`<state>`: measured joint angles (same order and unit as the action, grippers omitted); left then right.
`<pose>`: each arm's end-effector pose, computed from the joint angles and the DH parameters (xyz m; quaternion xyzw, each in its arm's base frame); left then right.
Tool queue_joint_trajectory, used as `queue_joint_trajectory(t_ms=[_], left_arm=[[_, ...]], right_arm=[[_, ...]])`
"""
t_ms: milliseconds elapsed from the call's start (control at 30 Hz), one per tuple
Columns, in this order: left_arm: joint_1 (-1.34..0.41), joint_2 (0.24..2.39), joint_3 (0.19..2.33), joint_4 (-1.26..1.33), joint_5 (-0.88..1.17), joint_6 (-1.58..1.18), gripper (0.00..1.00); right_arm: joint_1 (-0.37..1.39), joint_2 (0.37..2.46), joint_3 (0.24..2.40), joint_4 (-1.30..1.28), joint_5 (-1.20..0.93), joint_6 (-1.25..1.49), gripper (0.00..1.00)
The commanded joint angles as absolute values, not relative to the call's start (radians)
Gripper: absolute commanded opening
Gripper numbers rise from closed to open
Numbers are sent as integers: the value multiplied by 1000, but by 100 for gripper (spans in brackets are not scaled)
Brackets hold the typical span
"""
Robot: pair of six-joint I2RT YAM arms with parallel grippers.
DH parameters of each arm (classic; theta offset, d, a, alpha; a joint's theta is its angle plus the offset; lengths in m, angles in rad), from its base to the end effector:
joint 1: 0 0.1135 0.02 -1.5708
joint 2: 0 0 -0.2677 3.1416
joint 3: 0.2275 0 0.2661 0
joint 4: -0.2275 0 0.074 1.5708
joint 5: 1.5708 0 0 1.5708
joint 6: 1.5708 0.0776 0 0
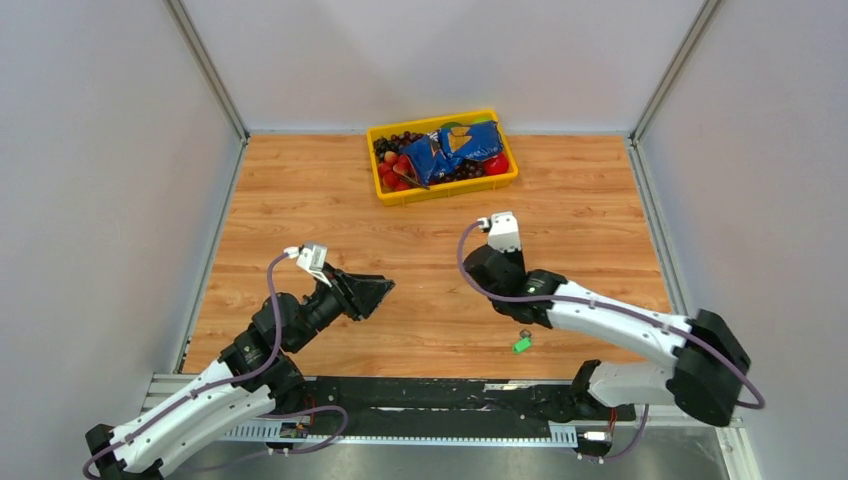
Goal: Put the keys on the keyring
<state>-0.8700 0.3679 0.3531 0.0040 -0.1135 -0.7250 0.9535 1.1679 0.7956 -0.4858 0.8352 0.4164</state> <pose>0.1237 -0.1330 0.2643 0.0116 0.7108 -0.4743 0.5193 0.1979 0.1794 0.2260 -0.0909 0.8635 -0.0926 0.4874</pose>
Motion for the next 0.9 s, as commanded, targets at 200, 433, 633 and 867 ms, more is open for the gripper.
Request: queue_joint_trajectory(t_ms=[200,433,633,867], left_arm=[[-866,289,379,-45,-127,-674,51],[-865,233,378,-110,-145,-666,51],[-866,201,377,-143,-155,-667,51],[-866,175,386,-173,-166,-662,51]], right_arm=[[999,1627,877,-246,894,436,0],[1063,1796,975,-204,895,462,0],[1094,1868,1026,-158,851,472,0],[1113,1890,1062,-112,735,463,0]])
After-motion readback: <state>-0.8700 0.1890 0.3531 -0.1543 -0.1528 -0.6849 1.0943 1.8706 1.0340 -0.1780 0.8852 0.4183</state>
